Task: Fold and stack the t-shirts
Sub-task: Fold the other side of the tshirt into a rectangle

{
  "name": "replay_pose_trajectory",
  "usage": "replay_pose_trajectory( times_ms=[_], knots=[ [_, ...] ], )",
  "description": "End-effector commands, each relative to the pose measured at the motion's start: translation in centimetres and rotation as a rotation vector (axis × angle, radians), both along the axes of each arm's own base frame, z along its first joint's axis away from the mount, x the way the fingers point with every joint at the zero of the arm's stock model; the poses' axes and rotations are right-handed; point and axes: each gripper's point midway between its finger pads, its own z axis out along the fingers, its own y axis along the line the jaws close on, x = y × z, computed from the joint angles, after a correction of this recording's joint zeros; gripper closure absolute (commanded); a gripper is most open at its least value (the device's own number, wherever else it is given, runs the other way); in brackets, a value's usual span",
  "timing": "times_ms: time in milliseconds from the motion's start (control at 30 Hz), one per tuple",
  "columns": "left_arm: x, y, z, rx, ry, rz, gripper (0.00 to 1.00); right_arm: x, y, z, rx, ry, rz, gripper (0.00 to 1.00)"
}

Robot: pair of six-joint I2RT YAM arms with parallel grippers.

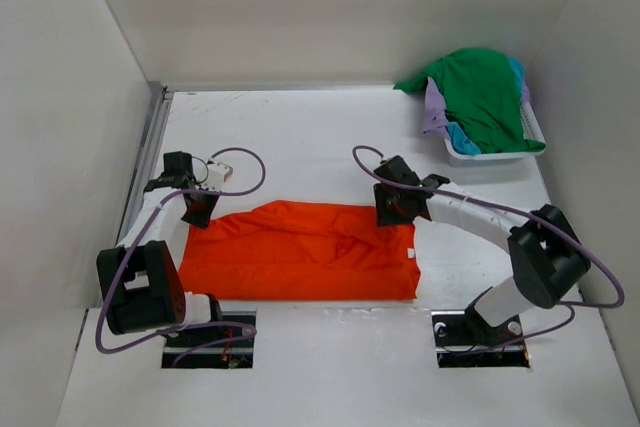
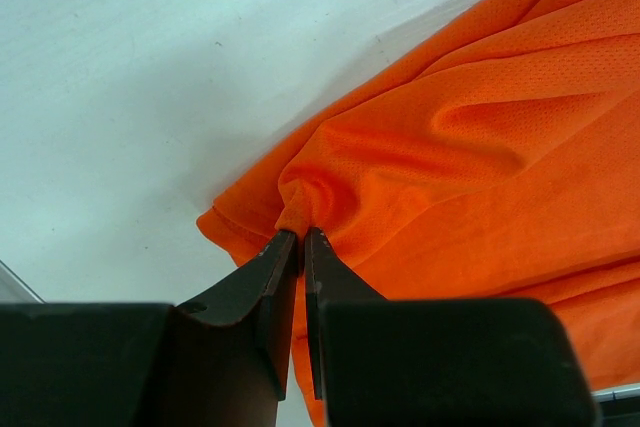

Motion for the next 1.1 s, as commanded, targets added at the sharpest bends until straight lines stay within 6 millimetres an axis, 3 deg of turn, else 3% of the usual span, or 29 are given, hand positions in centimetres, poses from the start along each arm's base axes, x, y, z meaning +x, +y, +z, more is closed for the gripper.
replay_pose_trajectory(
  times_ms=[0,33,133,167,267,400,633,700,800,933,1067],
  knots=[
    [0.3,-0.6,0.0,-0.024,-0.019,-0.008,0.93,1.4,1.0,-0.4,0.017,0.002,0.016,0.57],
    [0.4,-0.6,0.0,-0.025,-0.023,-0.004,0.93,1.4,1.1,-0.9,0.019,0.018,0.024,0.59],
    [0.8,-0.6,0.4,-0.029,-0.039,0.005,0.94,2.1,1.7,-0.6,0.044,-0.011,0.027,0.82],
    [1.1,-0.7,0.6,-0.034,-0.052,0.008,0.94,2.6,1.9,0.1,0.055,-0.036,0.022,0.89],
    [2.4,-0.8,1.3,-0.047,-0.091,0.018,0.96,4.2,2.2,2.3,0.066,-0.110,0.017,0.98],
    [4.5,-0.6,2.2,-0.056,-0.138,0.034,0.98,6.0,2.1,4.7,0.057,-0.179,0.029,0.98],
    [11.0,-0.1,7.2,-0.091,-0.355,0.107,0.99,9.1,1.1,5.8,0.027,-0.221,0.036,1.00],
    [12.3,0.0,8.3,-0.104,-0.408,0.128,0.99,10.5,1.0,6.6,0.026,-0.248,0.034,1.00],
    [14.4,0.9,9.8,-0.118,-0.504,0.172,0.98,14.1,-0.2,9.6,0.039,-0.340,-0.003,1.00],
    [15.2,1.8,10.6,-0.139,-0.548,0.210,0.97,16.5,-0.8,12.0,0.045,-0.417,-0.004,1.00],
    [14.1,1.4,9.4,-0.177,-0.515,0.198,0.95,16.7,-0.6,13.1,0.071,-0.457,0.001,1.00]
  ],
)
